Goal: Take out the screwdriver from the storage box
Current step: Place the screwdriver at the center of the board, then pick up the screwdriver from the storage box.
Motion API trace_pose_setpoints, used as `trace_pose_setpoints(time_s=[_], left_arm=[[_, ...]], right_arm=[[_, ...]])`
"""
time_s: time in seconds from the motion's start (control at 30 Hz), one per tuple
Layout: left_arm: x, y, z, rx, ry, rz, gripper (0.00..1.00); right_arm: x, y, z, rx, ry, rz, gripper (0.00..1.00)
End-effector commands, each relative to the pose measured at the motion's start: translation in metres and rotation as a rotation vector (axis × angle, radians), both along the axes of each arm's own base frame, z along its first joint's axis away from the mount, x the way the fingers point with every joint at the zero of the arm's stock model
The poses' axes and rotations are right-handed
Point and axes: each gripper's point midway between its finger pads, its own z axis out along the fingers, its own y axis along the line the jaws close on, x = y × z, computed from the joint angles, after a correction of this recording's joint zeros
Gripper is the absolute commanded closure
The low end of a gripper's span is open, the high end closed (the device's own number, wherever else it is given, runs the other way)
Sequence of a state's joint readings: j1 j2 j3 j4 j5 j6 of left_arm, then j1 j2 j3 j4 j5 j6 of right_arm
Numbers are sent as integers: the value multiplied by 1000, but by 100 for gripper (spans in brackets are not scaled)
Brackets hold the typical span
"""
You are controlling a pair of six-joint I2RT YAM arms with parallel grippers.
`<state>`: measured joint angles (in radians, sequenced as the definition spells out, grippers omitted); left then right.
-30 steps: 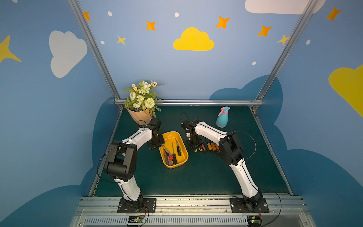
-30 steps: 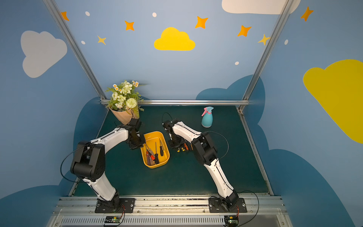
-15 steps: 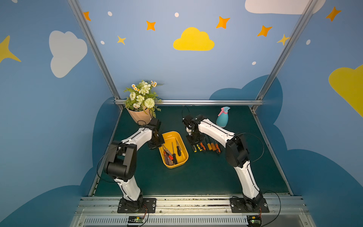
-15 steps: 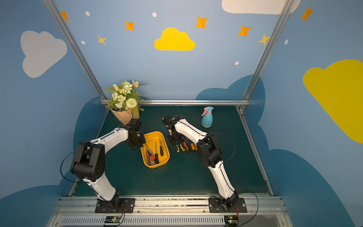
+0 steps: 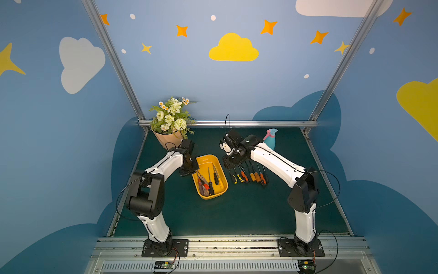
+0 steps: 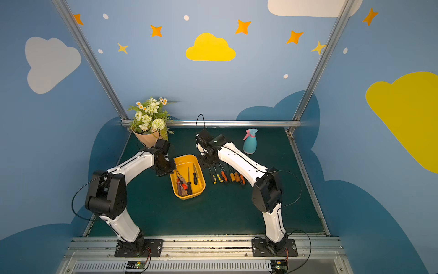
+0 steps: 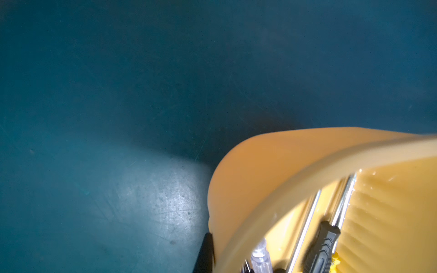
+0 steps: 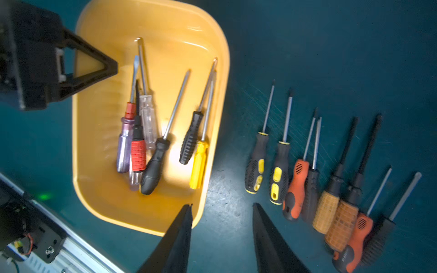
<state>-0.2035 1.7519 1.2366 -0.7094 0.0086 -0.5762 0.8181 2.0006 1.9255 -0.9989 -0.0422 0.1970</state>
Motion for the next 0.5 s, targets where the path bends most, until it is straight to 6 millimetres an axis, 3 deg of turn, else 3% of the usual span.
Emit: trace_pose_setpoints(time_s=[0.0,0.23,0.47], left_arm=[[2,-9,17,-44,-31,-8,98],[2,-10,18,-44,-31,-9,97],[3,-11,19,-48,-34,-8,98]], right_arm=[[-15,15,-3,28,38,60,56],[-43,38,-29,21,131,94,56],[-58,44,-56,-20,209,81,57]])
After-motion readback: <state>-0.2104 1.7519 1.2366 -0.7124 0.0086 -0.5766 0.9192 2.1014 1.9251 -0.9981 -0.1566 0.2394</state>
